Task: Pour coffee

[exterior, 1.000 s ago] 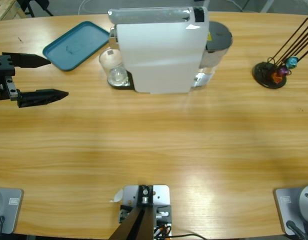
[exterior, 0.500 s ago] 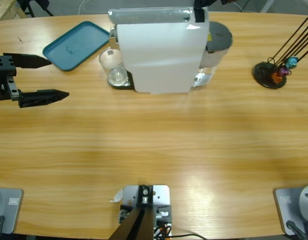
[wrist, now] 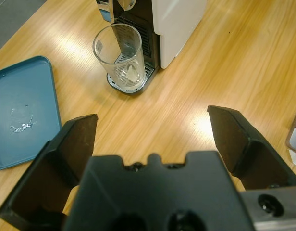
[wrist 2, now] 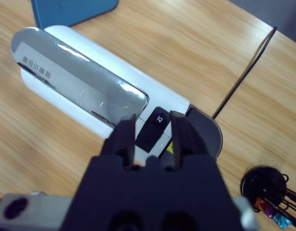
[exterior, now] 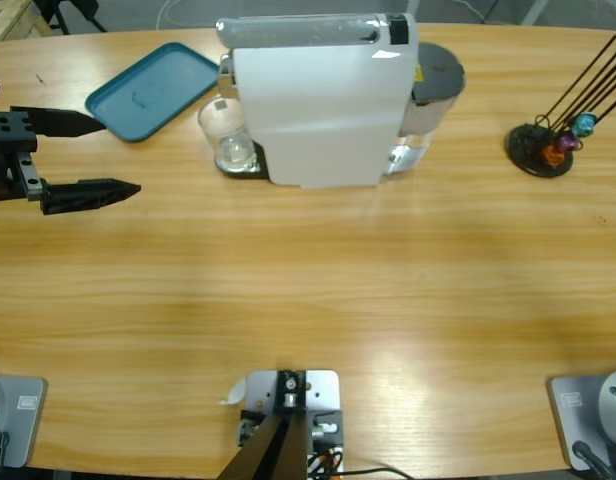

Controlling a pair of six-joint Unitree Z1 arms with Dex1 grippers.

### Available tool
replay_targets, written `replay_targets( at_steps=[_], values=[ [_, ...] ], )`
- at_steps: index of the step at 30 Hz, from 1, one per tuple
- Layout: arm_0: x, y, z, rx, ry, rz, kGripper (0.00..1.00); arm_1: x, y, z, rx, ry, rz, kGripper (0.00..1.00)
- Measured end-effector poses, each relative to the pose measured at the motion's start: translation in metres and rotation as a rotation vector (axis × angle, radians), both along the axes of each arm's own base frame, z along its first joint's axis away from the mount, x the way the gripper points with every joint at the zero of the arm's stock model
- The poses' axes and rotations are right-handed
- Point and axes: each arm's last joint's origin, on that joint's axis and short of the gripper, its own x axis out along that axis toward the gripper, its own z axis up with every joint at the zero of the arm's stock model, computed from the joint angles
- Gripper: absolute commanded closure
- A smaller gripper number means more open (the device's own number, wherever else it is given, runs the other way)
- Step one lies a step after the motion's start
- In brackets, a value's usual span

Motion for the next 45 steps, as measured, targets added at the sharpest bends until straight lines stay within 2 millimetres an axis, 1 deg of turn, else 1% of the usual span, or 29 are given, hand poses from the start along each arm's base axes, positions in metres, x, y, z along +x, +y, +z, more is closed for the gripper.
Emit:
replay_targets(
  at_steps=[10,22,40,42,45],
  values=[
    [0.0,0.0,0.0,0.0,0.0,0.0,0.0,-0.004,-0.002,-0.003,-0.036,0.035,-0.062,0.0],
    [0.0,0.0,0.0,0.0,0.0,0.0,0.0,-0.005,-0.002,0.003,-0.027,0.024,-0.063,0.0],
    [0.0,0.0,0.0,0.0,0.0,0.0,0.0,-0.007,-0.004,0.002,-0.045,0.042,-0.066,0.0],
    [0.0,0.0,0.0,0.0,0.0,0.0,0.0,-0.007,-0.004,0.003,-0.046,0.042,-0.065,0.0],
    [0.0,0.0,0.0,0.0,0.0,0.0,0.0,-0.011,-0.003,0.012,-0.038,0.031,-0.059,0.0]
  ],
)
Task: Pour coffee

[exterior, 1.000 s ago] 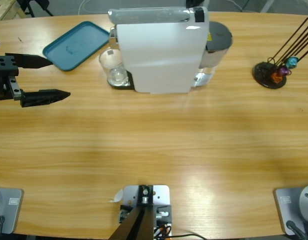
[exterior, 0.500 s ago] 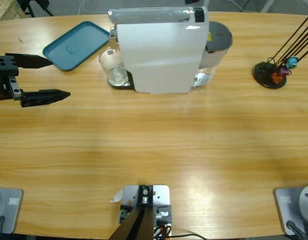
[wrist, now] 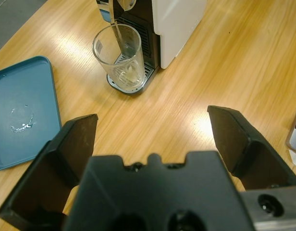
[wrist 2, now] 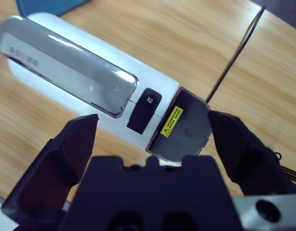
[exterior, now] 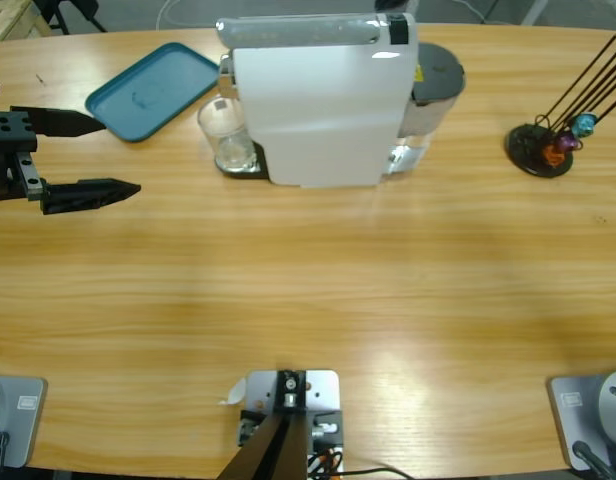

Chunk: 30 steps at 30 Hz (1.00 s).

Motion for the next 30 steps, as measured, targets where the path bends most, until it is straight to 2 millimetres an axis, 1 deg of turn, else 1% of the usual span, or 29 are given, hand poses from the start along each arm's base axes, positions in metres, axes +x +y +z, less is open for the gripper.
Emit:
replay_targets(
  at_steps=[3,5,6,7,14,16,19,20,21,22,23,25,27,30],
  values=[
    [0.0,0.0,0.0,0.0,0.0,0.0,0.0,-0.009,-0.004,0.012,0.01,-0.013,0.006,0.0],
    [0.0,0.0,0.0,-0.001,0.001,0.0,0.0,-0.021,-0.012,0.025,0.028,-0.035,0.005,0.0],
    [0.0,0.0,0.0,-0.001,0.001,0.001,0.0,-0.031,-0.017,0.03,0.036,-0.047,0.004,0.0],
    [0.0,0.0,0.0,-0.001,0.002,0.001,0.0,-0.039,-0.021,0.032,0.038,-0.049,0.005,0.0],
    [0.003,0.003,0.001,-0.008,-0.001,0.025,0.0,-0.109,-0.051,0.02,0.077,-0.044,0.024,0.0],
    [0.004,0.004,0.001,-0.01,0.0,0.035,0.0,-0.124,-0.06,0.01,0.089,-0.057,0.038,0.0],
    [0.004,0.005,0.001,-0.01,0.0,0.04,0.0,-0.14,-0.072,-0.018,0.107,-0.068,0.055,0.0],
    [0.005,0.005,0.001,-0.011,-0.001,0.041,0.0,-0.145,-0.076,-0.031,0.114,-0.072,0.061,0.0],
    [0.005,0.005,0.001,-0.014,-0.006,0.042,0.0,-0.16,-0.088,-0.069,0.119,-0.081,0.075,0.0],
    [0.005,0.005,0.002,-0.014,-0.006,0.042,0.0,-0.161,-0.089,-0.071,0.124,-0.089,0.077,0.0],
    [0.005,0.005,0.002,-0.016,-0.007,0.041,0.0,-0.165,-0.092,-0.077,0.129,-0.101,0.082,0.0],
    [0.005,0.005,0.002,-0.018,-0.008,0.04,0.0,-0.179,-0.105,-0.095,0.13,-0.115,0.093,0.0],
    [0.005,0.005,0.002,-0.018,-0.008,0.039,0.0,-0.187,-0.113,-0.097,0.144,-0.146,0.103,0.0],
    [0.005,0.005,0.002,-0.018,-0.009,0.039,0.0,-0.193,-0.118,-0.101,0.144,-0.165,0.116,0.0]
  ],
)
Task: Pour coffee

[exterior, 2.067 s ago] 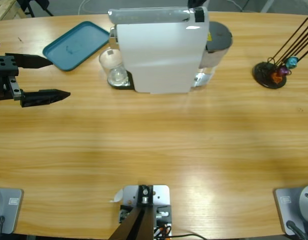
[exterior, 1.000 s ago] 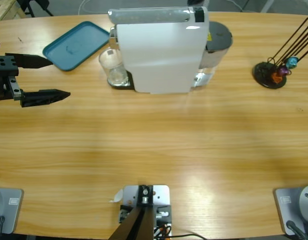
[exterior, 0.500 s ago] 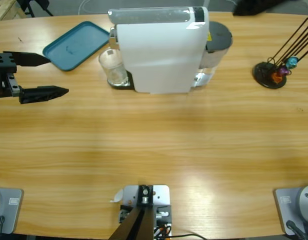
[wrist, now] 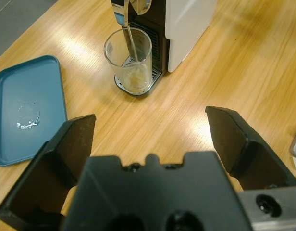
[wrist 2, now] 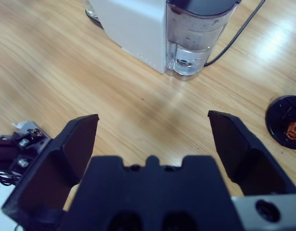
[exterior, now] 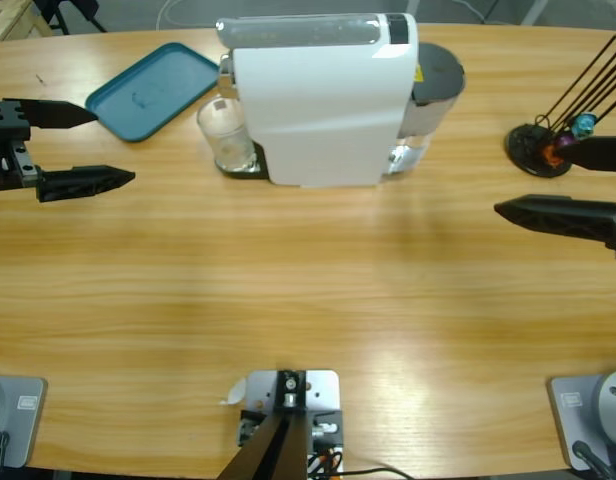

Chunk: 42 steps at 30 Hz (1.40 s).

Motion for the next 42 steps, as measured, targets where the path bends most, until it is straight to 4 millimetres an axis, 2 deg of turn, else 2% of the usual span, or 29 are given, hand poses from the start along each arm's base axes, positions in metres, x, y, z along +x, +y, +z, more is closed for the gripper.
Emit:
replay_targets(
  at_steps=[3,18,25,42],
  values=[
    [-0.0002,-0.0002,0.0001,-0.006,0.007,0.0,0.0,-0.0021,-0.0013,-0.0047,0.002,-0.005,0.013,0.0],
    [-0.0016,-0.0019,0.0003,-0.02,0.018,-0.018,0.0,-0.0052,0.0043,-0.0006,0.087,0.013,0.15,0.0],
    [-0.0017,-0.0019,0.0003,-0.02,0.018,-0.018,0.0,-0.0046,-0.0019,-0.001,0.093,0.003,0.139,0.0],
    [-0.0022,-0.0015,-0.0007,-0.021,0.022,-0.015,0.0,-0.0039,-0.0023,-0.001,0.091,-0.006,0.139,0.0]
  ],
)
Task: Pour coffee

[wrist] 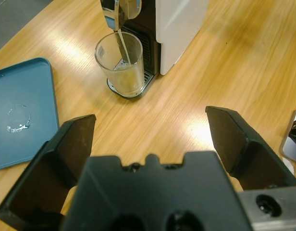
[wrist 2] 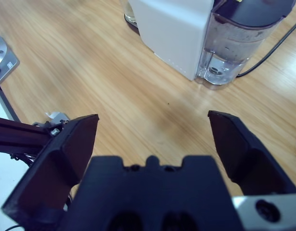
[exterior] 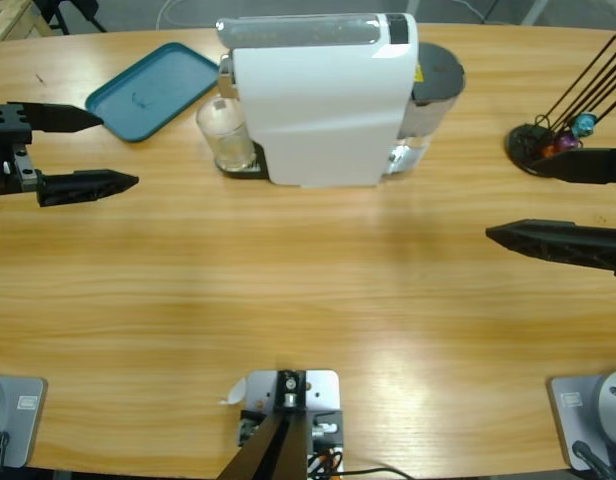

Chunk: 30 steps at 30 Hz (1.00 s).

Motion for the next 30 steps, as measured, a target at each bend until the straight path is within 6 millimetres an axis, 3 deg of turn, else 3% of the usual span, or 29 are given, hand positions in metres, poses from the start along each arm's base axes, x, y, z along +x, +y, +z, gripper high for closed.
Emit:
replay_targets(
  at_steps=[30],
  values=[
    [-0.0033,0.003,0.0018,-0.033,0.036,0.06,0.0,0.0031,0.0025,-0.004,-0.021,-0.001,0.013,0.0]
  ],
)
